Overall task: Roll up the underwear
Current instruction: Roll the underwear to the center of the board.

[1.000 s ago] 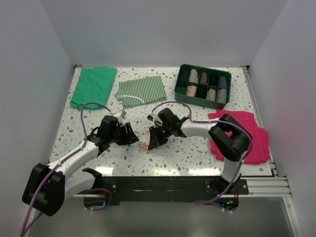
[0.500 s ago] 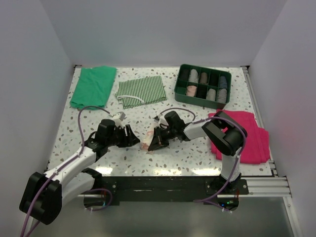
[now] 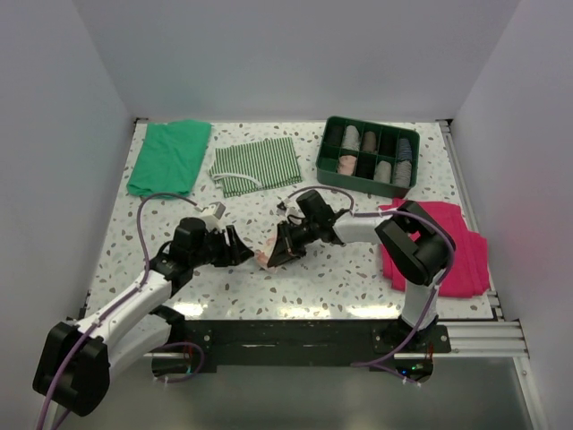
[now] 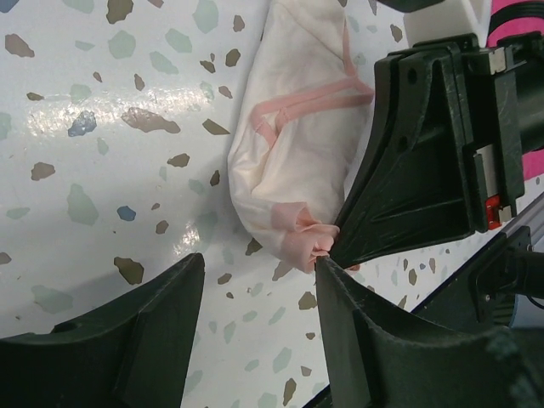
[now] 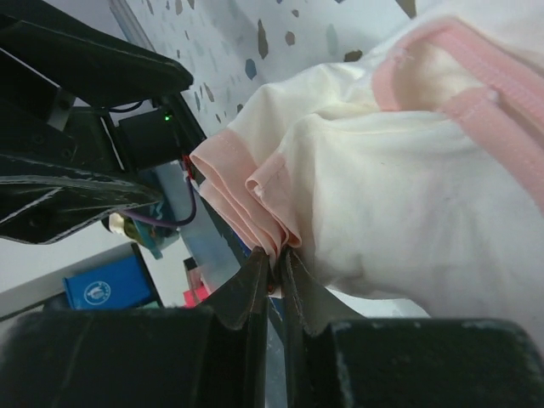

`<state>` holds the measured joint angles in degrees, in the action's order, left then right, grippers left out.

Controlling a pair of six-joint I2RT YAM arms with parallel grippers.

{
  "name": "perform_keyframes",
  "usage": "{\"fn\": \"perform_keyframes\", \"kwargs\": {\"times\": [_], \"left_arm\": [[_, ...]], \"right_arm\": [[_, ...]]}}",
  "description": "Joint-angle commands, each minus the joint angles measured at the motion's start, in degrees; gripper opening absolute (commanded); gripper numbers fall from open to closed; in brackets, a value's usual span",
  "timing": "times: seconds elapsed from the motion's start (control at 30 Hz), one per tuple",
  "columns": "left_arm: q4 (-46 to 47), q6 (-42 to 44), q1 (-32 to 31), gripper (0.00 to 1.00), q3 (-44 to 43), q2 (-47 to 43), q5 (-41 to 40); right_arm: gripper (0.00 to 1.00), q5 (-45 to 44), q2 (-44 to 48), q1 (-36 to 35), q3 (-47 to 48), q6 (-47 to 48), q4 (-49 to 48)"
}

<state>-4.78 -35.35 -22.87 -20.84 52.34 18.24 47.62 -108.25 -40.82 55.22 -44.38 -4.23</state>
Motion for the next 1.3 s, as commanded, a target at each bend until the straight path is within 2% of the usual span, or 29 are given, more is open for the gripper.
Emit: {"fn": "perform_keyframes", "kwargs": {"times": [0.0, 0.43, 0.7, 0.83, 1.07, 1.27], "left_arm": [[1.7, 0.5, 0.4, 0.6, 0.4, -0.5, 1.1], [3.5, 0.7, 0.4, 0.61, 0.4, 1.2, 2.2], [3.9, 0.7, 0.4, 0.61, 0.1, 2.4, 2.3], [3.9, 1.0, 0.4, 0.61, 0.0, 2.8, 2.9], [3.9, 0.7, 0.3, 0.61, 0.0, 2.7, 2.3], [5.7, 1.1, -0.1, 0.61, -0.8, 3.9, 2.9]], "right_arm": [[0.0, 0.3, 2.3, 0.3, 5.1, 6.1, 10.8], [0.0, -4.7, -3.1, 3.7, 10.1, 11.7, 17.3], [0.0, -2.0, -2.2, 3.9, 7.9, 12.7, 17.5], [0.0, 3.5, -0.2, 4.0, 2.4, 7.6, 8.2], [0.0, -2.8, 11.6, 3.8, 2.6, 16.6, 18.8], [0.0, -3.8, 11.1, 3.8, 3.3, 17.1, 18.9]]}}
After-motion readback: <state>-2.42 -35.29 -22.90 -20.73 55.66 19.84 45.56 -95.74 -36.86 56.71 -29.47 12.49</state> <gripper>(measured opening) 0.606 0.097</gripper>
